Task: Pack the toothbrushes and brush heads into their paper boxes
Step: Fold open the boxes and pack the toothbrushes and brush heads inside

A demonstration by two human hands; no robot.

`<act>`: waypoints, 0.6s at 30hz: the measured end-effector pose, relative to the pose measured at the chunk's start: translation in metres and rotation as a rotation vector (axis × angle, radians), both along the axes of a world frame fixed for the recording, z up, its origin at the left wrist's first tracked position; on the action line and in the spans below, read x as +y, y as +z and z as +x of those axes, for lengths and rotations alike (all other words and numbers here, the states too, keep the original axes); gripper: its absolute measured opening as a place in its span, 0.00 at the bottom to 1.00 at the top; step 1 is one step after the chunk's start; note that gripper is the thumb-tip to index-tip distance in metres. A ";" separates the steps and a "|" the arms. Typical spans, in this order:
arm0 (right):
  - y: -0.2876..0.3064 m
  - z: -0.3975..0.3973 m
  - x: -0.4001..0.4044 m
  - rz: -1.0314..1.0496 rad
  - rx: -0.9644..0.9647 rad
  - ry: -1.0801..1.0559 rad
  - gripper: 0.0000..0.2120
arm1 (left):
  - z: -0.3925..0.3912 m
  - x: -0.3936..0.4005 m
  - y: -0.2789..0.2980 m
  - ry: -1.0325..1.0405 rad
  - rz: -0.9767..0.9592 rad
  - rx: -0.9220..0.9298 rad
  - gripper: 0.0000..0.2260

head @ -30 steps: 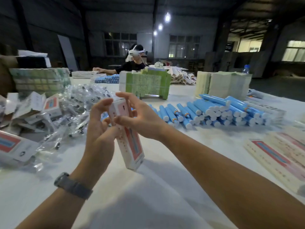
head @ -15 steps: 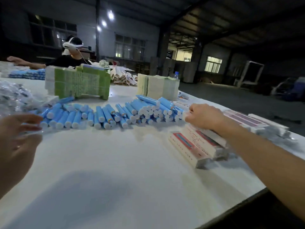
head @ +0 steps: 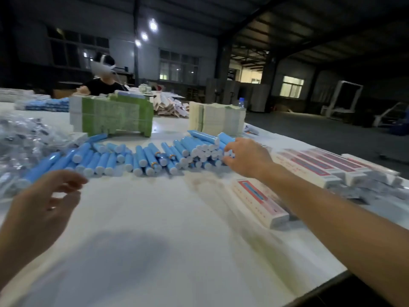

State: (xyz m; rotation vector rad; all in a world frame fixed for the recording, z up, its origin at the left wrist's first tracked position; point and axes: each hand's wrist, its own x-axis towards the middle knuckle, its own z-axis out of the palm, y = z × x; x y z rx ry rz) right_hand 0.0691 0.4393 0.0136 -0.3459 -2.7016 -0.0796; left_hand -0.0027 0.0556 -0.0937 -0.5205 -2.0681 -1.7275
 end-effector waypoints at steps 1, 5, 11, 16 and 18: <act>-0.005 -0.007 -0.032 -0.113 0.032 0.122 0.13 | 0.007 0.003 0.006 -0.063 0.061 -0.076 0.25; -0.022 -0.033 -0.173 -0.425 0.135 0.579 0.09 | 0.021 0.008 0.012 -0.013 -0.116 0.046 0.23; -0.026 -0.061 -0.326 -0.896 0.302 0.878 0.05 | 0.031 -0.018 0.027 0.225 -0.208 0.081 0.10; -0.032 -0.066 -0.359 -0.906 0.289 1.029 0.07 | 0.018 -0.071 0.035 0.630 -0.532 -0.101 0.21; -0.035 -0.066 -0.353 -0.885 0.284 1.076 0.06 | 0.008 -0.098 0.043 0.914 -0.656 -0.166 0.17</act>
